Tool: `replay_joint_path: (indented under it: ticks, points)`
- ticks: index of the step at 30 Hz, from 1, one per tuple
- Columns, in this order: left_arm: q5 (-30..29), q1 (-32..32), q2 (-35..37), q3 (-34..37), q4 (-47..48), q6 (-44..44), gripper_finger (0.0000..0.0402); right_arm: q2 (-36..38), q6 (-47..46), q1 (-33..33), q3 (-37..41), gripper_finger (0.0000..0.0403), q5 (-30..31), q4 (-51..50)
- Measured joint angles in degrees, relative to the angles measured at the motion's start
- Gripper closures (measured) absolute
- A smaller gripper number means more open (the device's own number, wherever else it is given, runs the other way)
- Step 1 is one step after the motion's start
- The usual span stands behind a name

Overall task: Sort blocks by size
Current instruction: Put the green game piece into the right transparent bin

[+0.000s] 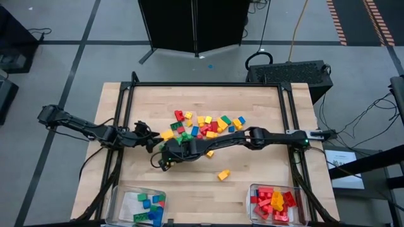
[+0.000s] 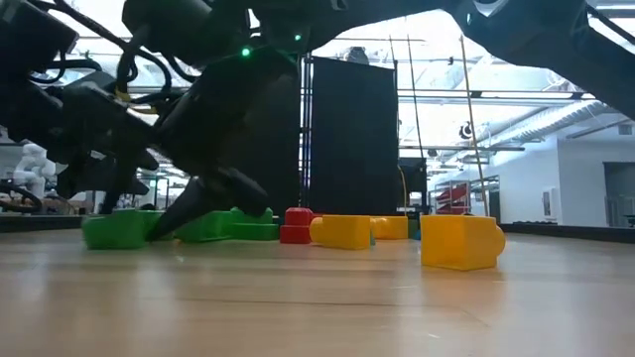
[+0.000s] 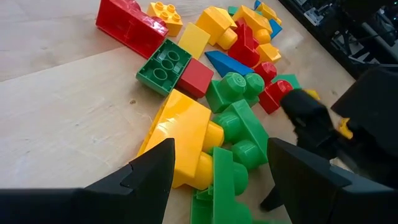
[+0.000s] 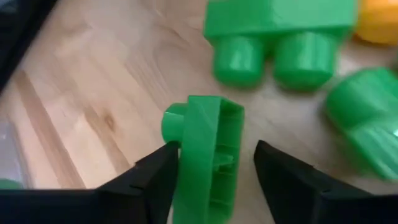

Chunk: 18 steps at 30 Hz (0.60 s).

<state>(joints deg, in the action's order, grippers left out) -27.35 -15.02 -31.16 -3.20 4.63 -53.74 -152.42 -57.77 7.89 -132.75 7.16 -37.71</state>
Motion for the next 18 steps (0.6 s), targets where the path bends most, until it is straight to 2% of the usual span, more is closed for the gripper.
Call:
replay_joint_path:
  ticks: [6, 10, 18]
  points:
    - [0.02, 0.00, 0.00, 0.00, 0.04, 0.00, 0.0146, 0.21, 1.88, 0.22, -0.04, 0.0283, -1.84, -7.26]
    - [0.05, 0.01, 0.00, 0.00, 0.10, 0.02, 0.0146, 0.45, 3.50, 0.56, -0.07, 0.0331, -5.29, -10.18]
    - [0.13, 0.00, 0.00, -0.02, 0.28, 0.04, 0.0146, 2.45, 3.98, 2.96, 0.04, 0.0339, -7.84, -14.76]
